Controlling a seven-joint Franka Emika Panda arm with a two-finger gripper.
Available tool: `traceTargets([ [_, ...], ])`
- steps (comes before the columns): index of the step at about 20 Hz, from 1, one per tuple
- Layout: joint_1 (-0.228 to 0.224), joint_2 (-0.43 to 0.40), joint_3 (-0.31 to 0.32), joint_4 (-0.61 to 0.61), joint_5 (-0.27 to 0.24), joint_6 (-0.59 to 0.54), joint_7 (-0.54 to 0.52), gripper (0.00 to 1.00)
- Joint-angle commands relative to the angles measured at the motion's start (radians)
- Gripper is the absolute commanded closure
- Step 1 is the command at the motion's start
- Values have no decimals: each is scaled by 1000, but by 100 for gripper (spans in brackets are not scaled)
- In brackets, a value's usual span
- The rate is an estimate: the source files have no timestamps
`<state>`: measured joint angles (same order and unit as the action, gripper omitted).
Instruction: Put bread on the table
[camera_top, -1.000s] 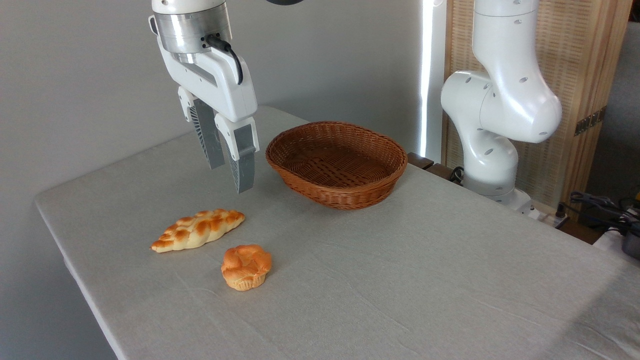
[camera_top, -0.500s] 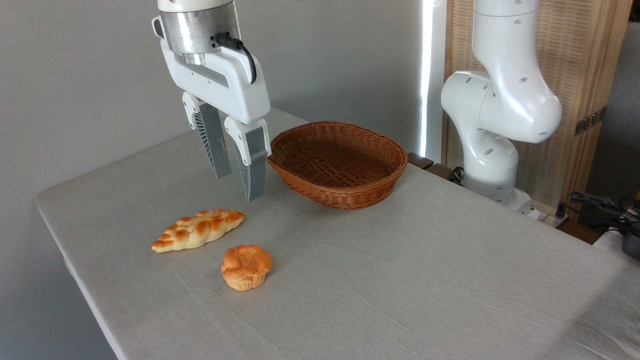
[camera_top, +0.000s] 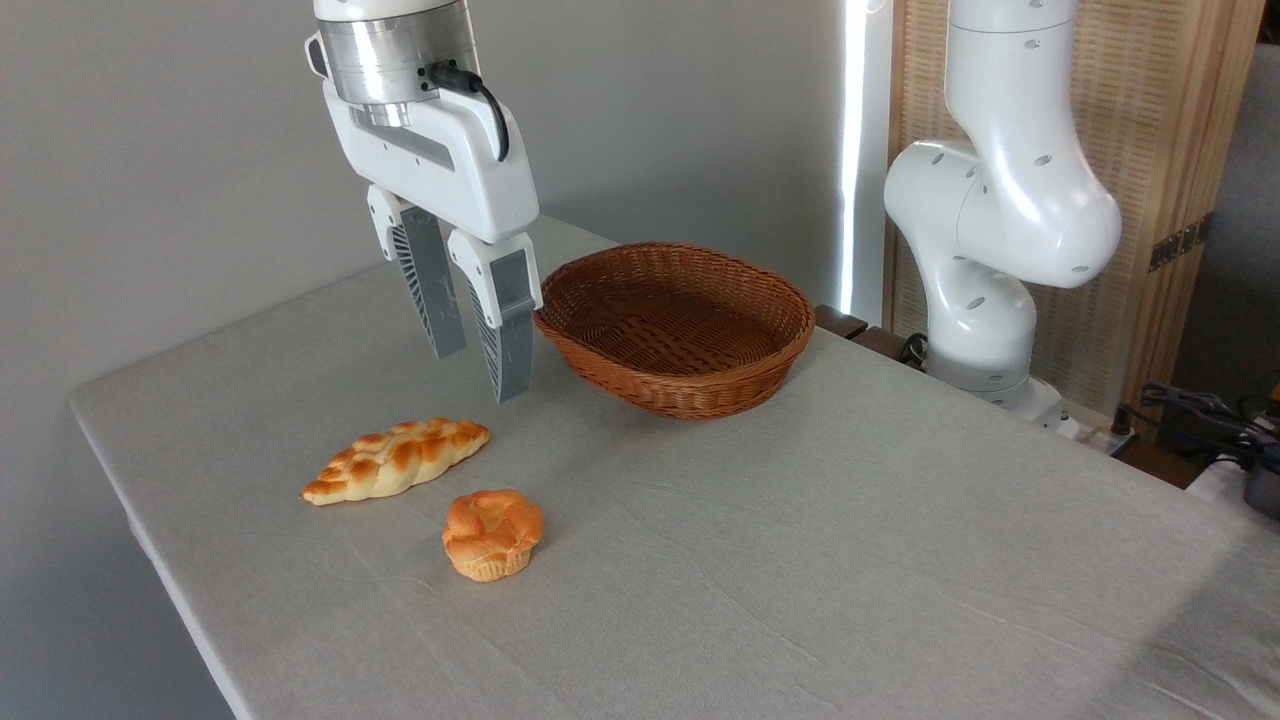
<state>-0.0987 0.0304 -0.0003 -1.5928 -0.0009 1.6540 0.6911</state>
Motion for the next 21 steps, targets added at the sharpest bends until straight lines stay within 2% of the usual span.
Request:
traceTargets([
  [1, -16, 5, 22, 21, -14, -19, -12, 0],
  [5, -12, 8, 34, 22, -39, -14, -7, 0],
  [21, -6, -3, 34, 13, -42, -5, -5, 0],
])
